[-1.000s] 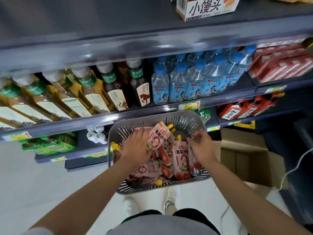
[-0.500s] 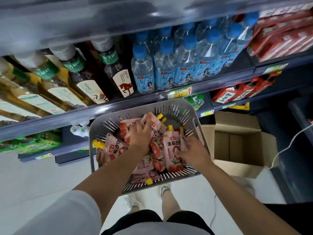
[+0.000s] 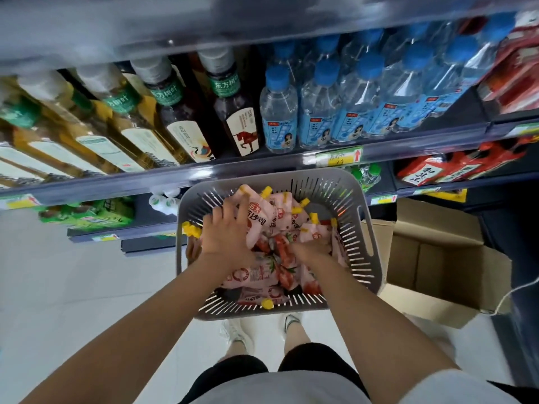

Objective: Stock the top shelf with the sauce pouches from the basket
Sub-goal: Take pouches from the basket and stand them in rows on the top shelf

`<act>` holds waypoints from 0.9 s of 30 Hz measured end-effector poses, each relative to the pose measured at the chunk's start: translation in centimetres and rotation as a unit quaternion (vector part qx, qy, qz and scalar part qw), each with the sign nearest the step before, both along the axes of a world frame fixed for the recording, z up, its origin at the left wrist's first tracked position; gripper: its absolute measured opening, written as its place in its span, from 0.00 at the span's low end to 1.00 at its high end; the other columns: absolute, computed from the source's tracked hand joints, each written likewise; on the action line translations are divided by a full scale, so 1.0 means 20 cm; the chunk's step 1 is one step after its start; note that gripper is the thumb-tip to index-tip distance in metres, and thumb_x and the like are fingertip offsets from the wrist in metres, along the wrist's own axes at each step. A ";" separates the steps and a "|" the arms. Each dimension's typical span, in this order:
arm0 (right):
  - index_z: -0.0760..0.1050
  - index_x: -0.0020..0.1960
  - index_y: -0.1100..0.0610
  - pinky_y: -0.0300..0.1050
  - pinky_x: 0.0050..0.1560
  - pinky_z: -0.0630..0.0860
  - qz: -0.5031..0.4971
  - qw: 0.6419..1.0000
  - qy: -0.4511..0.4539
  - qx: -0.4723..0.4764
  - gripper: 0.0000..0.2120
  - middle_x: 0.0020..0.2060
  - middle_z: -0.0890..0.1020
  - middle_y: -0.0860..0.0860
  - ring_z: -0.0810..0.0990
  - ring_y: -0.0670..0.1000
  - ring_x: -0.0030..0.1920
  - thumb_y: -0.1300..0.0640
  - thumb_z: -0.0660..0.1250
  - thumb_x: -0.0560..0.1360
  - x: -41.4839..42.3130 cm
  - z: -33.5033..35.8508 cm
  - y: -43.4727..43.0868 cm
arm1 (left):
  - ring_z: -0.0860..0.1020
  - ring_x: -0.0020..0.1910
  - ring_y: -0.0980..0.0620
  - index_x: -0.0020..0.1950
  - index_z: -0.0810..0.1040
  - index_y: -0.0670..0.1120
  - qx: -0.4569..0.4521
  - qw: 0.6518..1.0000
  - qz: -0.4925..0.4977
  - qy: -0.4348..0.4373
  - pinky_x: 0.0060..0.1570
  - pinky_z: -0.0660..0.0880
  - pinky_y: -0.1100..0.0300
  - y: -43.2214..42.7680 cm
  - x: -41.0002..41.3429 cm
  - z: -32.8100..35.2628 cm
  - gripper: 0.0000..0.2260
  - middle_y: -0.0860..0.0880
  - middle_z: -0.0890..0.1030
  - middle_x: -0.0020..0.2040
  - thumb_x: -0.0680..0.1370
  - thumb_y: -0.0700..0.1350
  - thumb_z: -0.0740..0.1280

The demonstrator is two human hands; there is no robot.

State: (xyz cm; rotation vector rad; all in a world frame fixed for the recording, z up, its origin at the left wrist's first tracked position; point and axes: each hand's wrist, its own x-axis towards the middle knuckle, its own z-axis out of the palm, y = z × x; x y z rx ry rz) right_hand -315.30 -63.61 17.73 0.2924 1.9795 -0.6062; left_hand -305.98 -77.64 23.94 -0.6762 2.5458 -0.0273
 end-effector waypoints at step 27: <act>0.57 0.70 0.58 0.53 0.64 0.67 0.198 0.906 0.361 -0.103 0.48 0.62 0.68 0.56 0.66 0.58 0.64 0.40 0.74 0.58 0.23 0.32 -0.12 | 0.67 0.67 0.40 0.76 0.56 0.48 0.108 0.920 0.195 0.323 0.61 0.69 0.46 -0.20 0.43 0.29 0.52 0.43 0.65 0.71 0.57 0.64 0.71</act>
